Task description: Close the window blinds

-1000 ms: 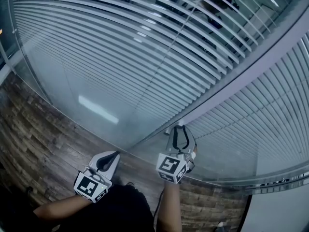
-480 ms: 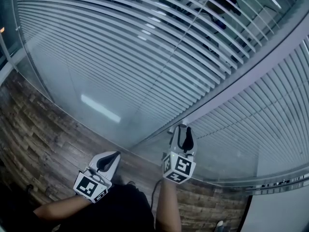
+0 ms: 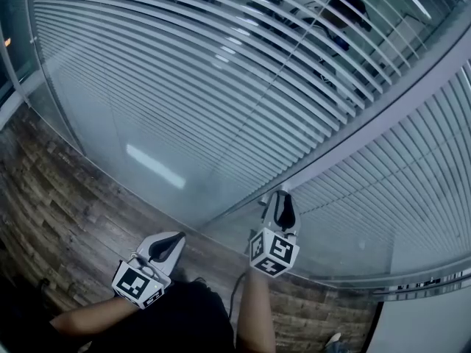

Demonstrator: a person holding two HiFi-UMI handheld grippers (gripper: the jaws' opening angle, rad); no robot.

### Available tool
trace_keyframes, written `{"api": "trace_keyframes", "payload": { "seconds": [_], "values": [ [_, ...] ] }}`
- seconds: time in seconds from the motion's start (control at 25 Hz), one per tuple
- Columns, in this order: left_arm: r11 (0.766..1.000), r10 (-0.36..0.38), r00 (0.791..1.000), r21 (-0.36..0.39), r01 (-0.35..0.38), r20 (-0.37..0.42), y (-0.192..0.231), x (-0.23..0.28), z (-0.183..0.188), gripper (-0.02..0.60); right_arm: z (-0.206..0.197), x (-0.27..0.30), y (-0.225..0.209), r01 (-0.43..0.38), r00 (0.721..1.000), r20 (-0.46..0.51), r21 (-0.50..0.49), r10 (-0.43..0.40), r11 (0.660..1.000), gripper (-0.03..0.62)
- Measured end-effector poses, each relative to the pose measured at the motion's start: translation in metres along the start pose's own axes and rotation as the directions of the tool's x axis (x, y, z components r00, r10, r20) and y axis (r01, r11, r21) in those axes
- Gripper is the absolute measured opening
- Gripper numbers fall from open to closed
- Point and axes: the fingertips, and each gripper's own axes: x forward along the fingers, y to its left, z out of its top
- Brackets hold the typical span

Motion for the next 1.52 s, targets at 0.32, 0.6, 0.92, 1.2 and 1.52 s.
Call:
{"api": "trace_keyframes", "payload": {
  "seconds": [0.32,0.6,0.92,1.2,1.52],
  "values": [
    [1.0,-0.008,1.0,-0.009,0.008,-0.005,0.001,0.0,-0.002,-0.002,0.0,0.003,0.003,-0.008,1.0,-0.007,-0.027,0.008,1.0,0.114],
    [1.0,-0.031,1.0,-0.005,0.031,-0.005,-0.007,0.0,-0.003,-0.002,0.0,0.0,0.004,0.002,1.0,-0.022,-0.086,-0.004,0.996,0.11],
    [0.999,-0.037,0.999,-0.023,0.037,-0.014,-0.006,0.007,-0.005,-0.002,0.001,0.004,0.002,-0.003,1.0,-0.028,-0.084,0.001,0.996,0.115],
    [0.999,-0.036,0.999,-0.033,0.035,-0.017,-0.002,0.004,-0.005,-0.002,0.003,0.003,0.003,0.018,1.0,-0.007,-0.064,-0.018,0.998,0.129],
    [0.999,-0.022,0.999,-0.043,0.021,-0.03,0.004,0.009,-0.001,-0.002,0.009,0.008,0.001,0.022,0.999,-0.028,-0.14,-0.026,0.99,0.125]
  ]
}}
